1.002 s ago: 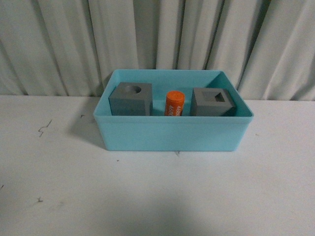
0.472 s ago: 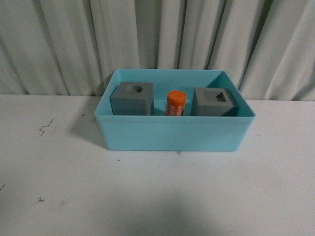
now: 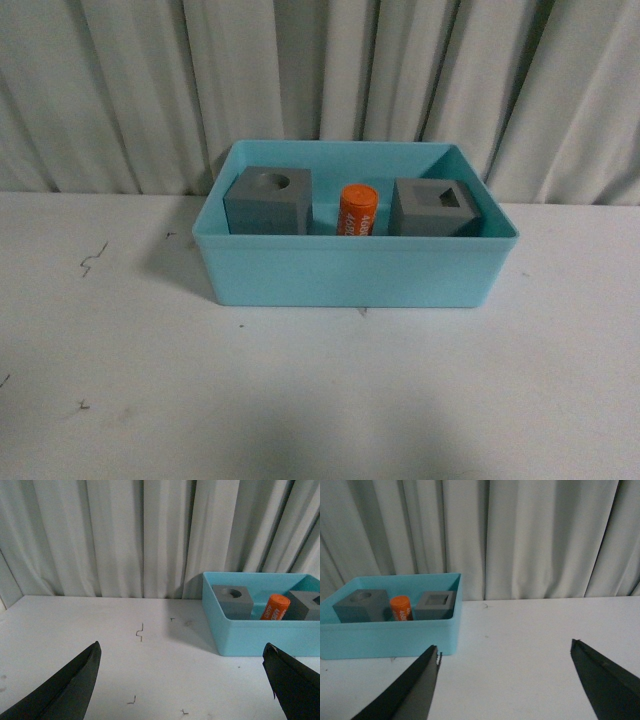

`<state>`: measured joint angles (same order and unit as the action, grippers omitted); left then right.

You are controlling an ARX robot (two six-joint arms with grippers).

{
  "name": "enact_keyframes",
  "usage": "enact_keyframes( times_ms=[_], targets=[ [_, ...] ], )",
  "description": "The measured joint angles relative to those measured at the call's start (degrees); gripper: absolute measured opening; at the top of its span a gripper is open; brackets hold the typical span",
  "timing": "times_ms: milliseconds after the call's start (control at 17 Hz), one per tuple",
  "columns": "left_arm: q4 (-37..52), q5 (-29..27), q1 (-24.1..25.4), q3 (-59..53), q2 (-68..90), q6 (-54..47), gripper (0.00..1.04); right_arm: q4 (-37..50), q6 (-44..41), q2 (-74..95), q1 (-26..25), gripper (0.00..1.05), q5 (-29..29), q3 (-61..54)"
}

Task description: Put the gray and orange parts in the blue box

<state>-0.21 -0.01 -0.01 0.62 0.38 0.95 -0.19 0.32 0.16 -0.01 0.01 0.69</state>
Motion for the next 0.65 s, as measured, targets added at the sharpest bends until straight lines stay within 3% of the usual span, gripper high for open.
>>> enact_keyframes(
  times_ms=[59, 118, 177, 648],
  targets=[
    [0.0, 0.0, 0.0, 0.0, 0.0, 0.0, 0.98, 0.0, 0.0, 0.0, 0.0, 0.86, 0.0, 0.0],
    [0.0, 0.0, 0.0, 0.0, 0.0, 0.0, 0.98, 0.0, 0.0, 0.0, 0.0, 0.97, 0.0, 0.0],
    [0.0, 0.0, 0.0, 0.0, 0.0, 0.0, 0.98, 0.0, 0.0, 0.0, 0.0, 0.99, 0.0, 0.0],
    [0.0, 0.0, 0.0, 0.0, 0.0, 0.0, 0.98, 0.0, 0.0, 0.0, 0.0, 0.98, 0.0, 0.0]
  ],
)
